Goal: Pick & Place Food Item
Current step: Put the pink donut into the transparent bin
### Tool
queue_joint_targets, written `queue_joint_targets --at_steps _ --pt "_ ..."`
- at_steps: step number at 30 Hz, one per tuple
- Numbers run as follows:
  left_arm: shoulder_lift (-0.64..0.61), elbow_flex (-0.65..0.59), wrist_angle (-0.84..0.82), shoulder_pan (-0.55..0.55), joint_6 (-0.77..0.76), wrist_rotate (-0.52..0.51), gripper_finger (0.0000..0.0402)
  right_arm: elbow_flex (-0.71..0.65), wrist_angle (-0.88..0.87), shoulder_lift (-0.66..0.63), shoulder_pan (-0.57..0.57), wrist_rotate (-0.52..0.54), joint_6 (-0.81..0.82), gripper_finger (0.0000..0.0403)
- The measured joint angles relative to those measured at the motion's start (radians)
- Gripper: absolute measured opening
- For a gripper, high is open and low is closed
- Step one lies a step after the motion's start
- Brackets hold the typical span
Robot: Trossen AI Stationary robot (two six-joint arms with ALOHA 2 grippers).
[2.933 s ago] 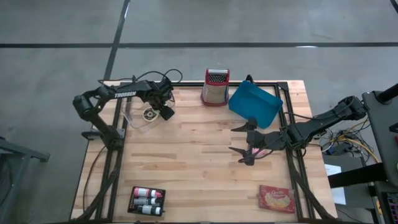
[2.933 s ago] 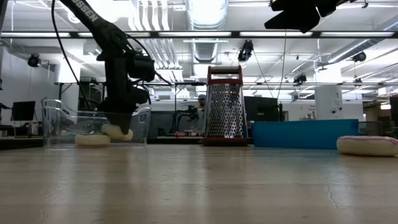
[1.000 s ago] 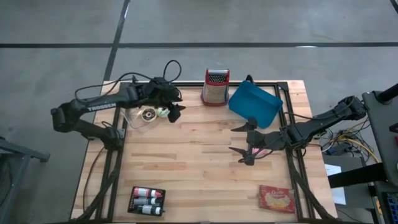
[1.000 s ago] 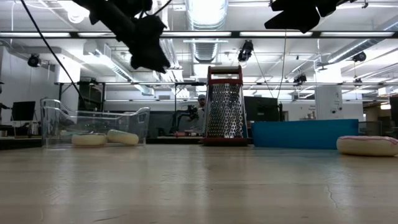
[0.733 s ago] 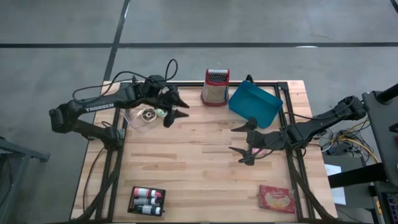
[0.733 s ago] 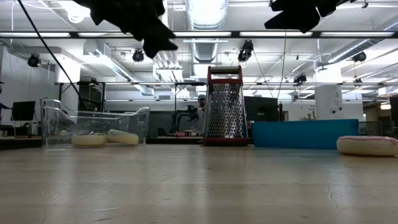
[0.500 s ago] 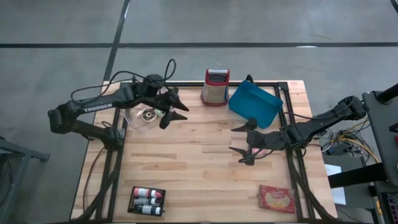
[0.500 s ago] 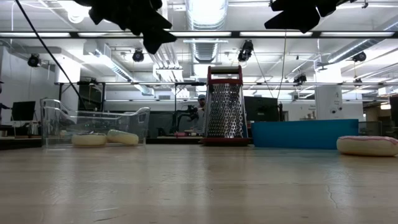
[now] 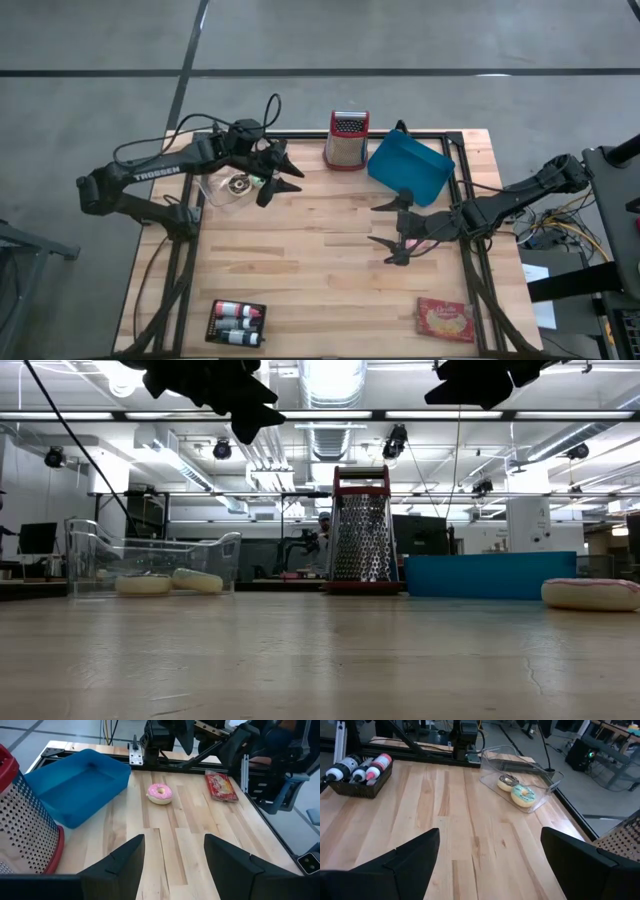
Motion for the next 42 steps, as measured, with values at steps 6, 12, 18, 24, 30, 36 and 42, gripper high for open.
queue_joint_targets --at_steps 6,12,18,24,30,36,42 --pt "0.000 0.000 0.000 0.000 0.000 0.000 0.0210 0.000 0.048 0.000 0.000 -0.001 0.066 0.0347" --pt "0.000 0.000 0.000 0.000 0.000 -0.001 0.0210 0.000 0.098 -0.001 0.001 -0.038 0.150 0.0347" --pt "0.000 0.000 0.000 0.000 0.000 -0.002 0.0210 0.000 0.112 0.000 0.001 -0.064 0.312 0.0340" --pt "0.001 0.000 0.000 0.000 0.000 -0.003 0.0210 0.000 0.135 0.000 0.001 -0.056 0.380 0.0339" --pt "0.001 0.000 0.000 0.000 0.000 -0.003 0.0210 0.000 0.308 0.000 0.001 -0.053 0.387 0.0347" --pt "0.001 0.000 0.000 0.000 0.000 -0.003 0.0210 0.000 0.402 0.000 -0.002 -0.032 0.410 0.0340" --pt "0.001 0.000 0.000 0.000 0.000 0.000 0.0210 0.000 0.321 0.003 -0.003 0.199 0.518 0.0327"
